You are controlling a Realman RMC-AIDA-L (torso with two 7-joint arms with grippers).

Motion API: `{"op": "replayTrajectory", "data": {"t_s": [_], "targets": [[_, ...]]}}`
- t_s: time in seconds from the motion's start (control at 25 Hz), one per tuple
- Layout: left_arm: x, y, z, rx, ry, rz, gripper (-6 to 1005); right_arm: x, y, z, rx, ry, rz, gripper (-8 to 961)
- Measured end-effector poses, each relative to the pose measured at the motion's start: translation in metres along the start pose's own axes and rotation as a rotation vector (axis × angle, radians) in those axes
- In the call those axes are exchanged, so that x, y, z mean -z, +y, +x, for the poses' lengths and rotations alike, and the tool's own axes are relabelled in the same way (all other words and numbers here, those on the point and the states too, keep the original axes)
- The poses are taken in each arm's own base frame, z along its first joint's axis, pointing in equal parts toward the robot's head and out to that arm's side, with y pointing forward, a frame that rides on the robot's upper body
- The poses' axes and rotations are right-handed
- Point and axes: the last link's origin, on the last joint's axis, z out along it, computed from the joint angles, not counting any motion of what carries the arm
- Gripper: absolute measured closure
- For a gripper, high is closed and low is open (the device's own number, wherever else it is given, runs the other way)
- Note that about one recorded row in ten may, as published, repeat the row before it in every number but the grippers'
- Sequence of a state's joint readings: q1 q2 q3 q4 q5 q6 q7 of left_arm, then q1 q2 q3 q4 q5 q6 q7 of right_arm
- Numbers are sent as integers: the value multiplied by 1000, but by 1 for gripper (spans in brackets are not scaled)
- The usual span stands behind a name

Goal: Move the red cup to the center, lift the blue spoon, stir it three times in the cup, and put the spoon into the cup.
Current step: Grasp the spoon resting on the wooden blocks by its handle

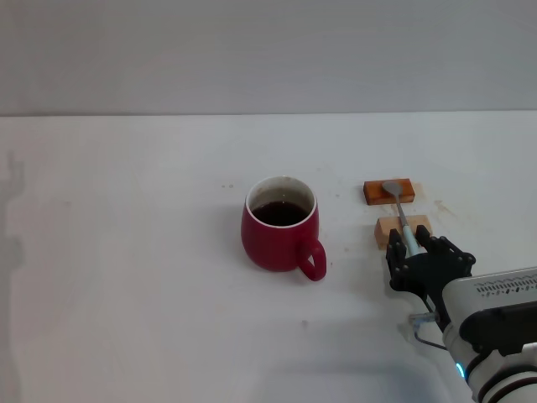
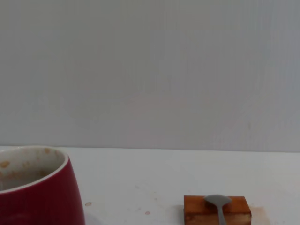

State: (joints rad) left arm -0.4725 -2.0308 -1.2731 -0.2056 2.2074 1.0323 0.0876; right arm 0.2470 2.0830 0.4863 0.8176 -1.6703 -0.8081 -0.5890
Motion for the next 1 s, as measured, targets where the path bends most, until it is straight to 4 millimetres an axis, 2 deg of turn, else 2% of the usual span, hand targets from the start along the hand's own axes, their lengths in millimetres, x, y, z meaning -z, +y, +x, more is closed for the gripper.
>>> {"op": "replayTrajectory", "data": {"t_s": [1.0], "targets": [[-1, 0, 1, -4, 2, 1, 335, 0, -1, 2, -2, 14, 3, 675]]}}
